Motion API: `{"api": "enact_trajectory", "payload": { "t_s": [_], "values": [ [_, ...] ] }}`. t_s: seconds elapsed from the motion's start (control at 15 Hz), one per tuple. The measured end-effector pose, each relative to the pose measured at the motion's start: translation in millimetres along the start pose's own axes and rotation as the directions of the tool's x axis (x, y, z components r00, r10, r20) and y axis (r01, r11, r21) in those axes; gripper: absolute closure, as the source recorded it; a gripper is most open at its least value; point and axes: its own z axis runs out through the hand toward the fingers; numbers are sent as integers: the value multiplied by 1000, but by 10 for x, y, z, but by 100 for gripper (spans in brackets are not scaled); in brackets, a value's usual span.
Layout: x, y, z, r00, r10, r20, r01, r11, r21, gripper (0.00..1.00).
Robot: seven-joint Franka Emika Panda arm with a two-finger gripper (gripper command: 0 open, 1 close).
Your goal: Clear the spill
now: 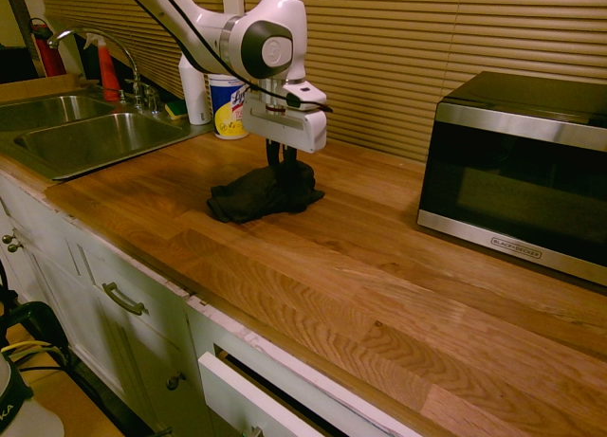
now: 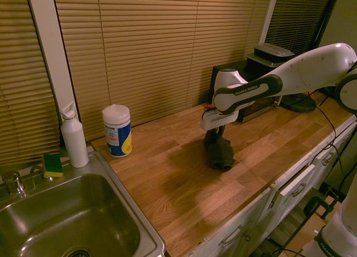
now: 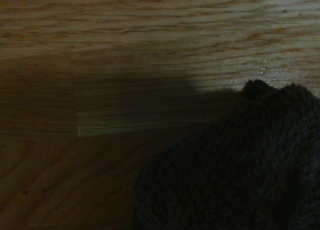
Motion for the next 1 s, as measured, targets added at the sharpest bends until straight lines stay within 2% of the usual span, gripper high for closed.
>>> {"api": "enact_trajectory", "payload": {
  "t_s": [0.27,0.67,1.0],
  "values": [
    [-385,-292,-2,998,-71,0,71,998,0,100],
    [-1478,-1000,29,984,-178,-16,178,984,-23,100],
    [-1855,-1408,111,974,-224,-27,222,973,-59,100]
  ]
}}
